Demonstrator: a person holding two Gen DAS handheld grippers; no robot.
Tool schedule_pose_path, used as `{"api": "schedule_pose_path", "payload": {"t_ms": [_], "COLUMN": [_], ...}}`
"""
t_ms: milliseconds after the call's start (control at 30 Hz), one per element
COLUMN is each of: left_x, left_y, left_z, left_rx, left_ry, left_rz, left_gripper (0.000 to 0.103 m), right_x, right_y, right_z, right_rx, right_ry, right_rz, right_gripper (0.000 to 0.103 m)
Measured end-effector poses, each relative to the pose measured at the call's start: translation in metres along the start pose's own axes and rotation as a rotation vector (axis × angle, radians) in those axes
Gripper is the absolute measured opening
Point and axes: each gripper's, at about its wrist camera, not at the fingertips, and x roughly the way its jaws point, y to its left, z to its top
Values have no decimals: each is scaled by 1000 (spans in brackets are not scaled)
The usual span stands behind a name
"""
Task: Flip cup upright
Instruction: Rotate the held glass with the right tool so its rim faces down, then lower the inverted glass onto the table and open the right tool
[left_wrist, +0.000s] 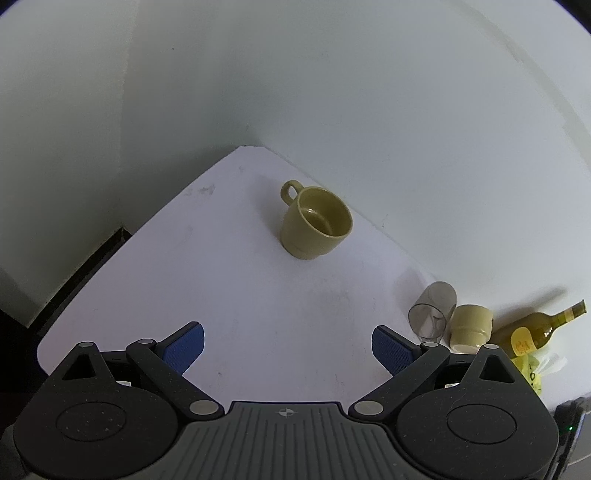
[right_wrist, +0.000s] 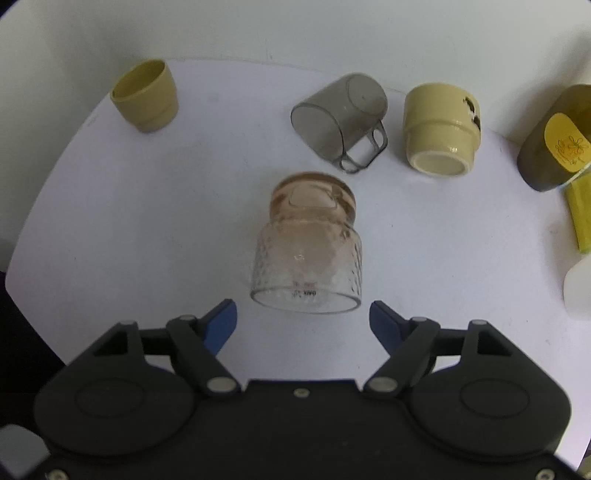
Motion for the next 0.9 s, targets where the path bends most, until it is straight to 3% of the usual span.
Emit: {"api": "schedule_pose_path", "payload": {"t_ms": [133, 200, 400, 433, 500, 533, 667, 800, 867, 900], "left_x": [-9, -14, -36, -38, -44, -44, -44, -39, -35, -33], "left_y": [11, 17, 50, 52, 64, 67, 78, 70, 58, 55], "left_z": [-4, -6, -15, -16, -21, -22, -25, -25, -23, -22], "left_rx": [-22, -33, -96, -101, -134, -142, -177, -153, -120, -112], "left_ry": [-12, -16, -36, -38, -40, -39, -33, -16, -16, -15], "left_rz": [19, 31, 92, 96, 121, 124, 136, 122, 101, 96], "left_gripper": [98, 98, 98, 98, 98, 98, 98, 98, 98, 98], "right_x": [5, 16, 85, 89, 115, 116, 98, 51, 42, 40], "right_y": [-4, -8, 0, 0, -7, -8, -6, 5, 13, 21], "right_z": [27, 43, 88, 89, 95, 95, 95, 84, 72, 56], "right_rx": [14, 23, -19, -12, 54, 63, 85, 45, 15, -15], "right_ry": [4, 26, 231, 244, 344, 345, 291, 123, 95, 32], "right_rz": [-4, -6, -26, -25, -60, -66, -52, 14, 16, 9], "right_gripper": [88, 95, 96, 93, 76, 71, 71, 71, 70, 71]}}
